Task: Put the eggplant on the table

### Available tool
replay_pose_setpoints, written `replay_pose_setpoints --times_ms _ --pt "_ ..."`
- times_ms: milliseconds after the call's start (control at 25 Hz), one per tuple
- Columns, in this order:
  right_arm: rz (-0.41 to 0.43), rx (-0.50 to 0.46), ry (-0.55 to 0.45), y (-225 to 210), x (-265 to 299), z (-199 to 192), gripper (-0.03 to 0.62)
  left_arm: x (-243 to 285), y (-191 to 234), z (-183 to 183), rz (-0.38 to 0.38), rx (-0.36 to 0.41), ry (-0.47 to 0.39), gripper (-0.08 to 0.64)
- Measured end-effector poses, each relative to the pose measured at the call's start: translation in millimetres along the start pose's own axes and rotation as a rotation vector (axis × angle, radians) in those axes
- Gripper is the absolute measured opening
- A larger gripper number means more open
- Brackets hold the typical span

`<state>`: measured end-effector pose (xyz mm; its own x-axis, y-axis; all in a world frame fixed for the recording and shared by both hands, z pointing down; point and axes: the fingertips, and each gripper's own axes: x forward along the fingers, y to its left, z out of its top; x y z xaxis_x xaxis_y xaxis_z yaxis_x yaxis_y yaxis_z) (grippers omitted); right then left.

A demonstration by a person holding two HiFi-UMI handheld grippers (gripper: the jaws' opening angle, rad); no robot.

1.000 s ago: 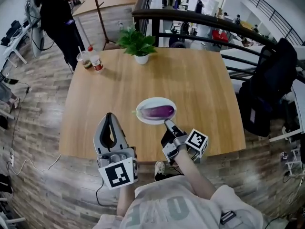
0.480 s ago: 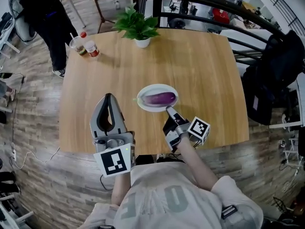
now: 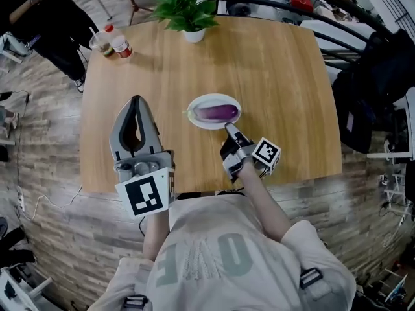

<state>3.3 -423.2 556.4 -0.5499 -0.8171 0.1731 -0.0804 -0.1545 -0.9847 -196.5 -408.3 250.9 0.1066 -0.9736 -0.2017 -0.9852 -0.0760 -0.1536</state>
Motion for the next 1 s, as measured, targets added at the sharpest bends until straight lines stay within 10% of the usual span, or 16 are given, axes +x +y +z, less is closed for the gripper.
replay_pose_setpoints --times_ms 1000 --pt "-0.242 -0.038 -0.014 -64 -6 2 0.026 -10 -2 -9 0.004 0.01 0.037 0.009"
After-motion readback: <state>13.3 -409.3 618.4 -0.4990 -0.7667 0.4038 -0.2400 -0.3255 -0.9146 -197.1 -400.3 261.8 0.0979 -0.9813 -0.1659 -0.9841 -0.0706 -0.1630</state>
